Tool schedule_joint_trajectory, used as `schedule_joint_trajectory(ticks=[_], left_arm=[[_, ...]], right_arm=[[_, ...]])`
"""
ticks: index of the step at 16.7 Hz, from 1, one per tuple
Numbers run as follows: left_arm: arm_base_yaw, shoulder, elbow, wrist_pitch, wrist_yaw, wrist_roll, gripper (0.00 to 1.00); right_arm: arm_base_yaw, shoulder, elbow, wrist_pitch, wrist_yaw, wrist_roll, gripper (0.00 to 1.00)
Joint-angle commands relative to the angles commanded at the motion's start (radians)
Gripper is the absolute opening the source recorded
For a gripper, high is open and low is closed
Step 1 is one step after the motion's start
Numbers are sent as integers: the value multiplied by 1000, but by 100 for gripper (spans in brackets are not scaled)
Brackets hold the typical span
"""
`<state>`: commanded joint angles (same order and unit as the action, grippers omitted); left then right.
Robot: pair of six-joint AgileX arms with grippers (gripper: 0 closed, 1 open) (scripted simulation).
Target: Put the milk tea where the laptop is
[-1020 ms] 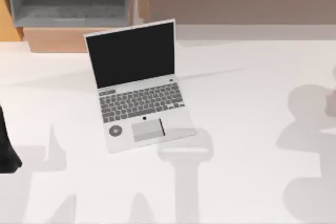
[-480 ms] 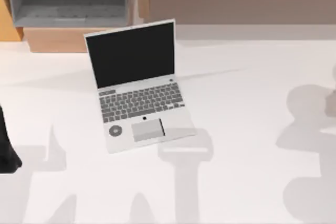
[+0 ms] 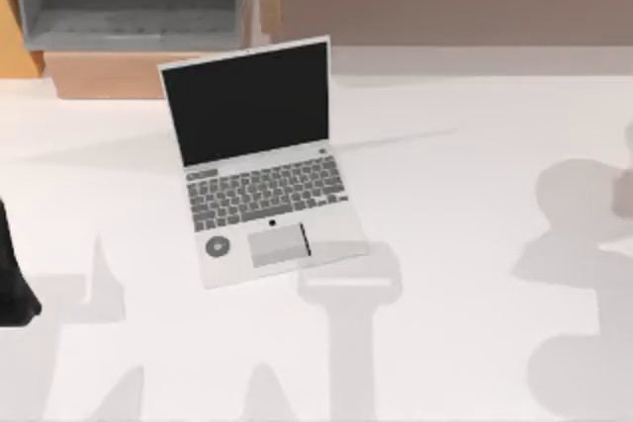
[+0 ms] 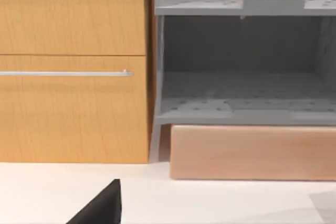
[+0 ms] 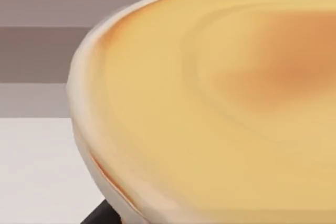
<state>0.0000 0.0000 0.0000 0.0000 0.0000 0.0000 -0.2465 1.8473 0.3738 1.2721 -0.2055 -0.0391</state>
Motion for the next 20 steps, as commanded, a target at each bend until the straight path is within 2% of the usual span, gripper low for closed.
schedule_joint_trajectory(ticks=[7, 10, 15, 20], left_arm=[[0, 0, 0, 0, 0, 0, 100], [0, 0, 0, 0, 0, 0, 100], [0, 0, 0, 0, 0, 0, 100], [0, 0, 0, 0, 0, 0, 100]], right_arm=[[5, -26, 8, -11, 4, 3, 0], [48, -53, 45, -3, 42, 15, 0], [203, -66, 104, -66, 182, 58, 0], [419, -69, 176, -160, 388, 113, 0]])
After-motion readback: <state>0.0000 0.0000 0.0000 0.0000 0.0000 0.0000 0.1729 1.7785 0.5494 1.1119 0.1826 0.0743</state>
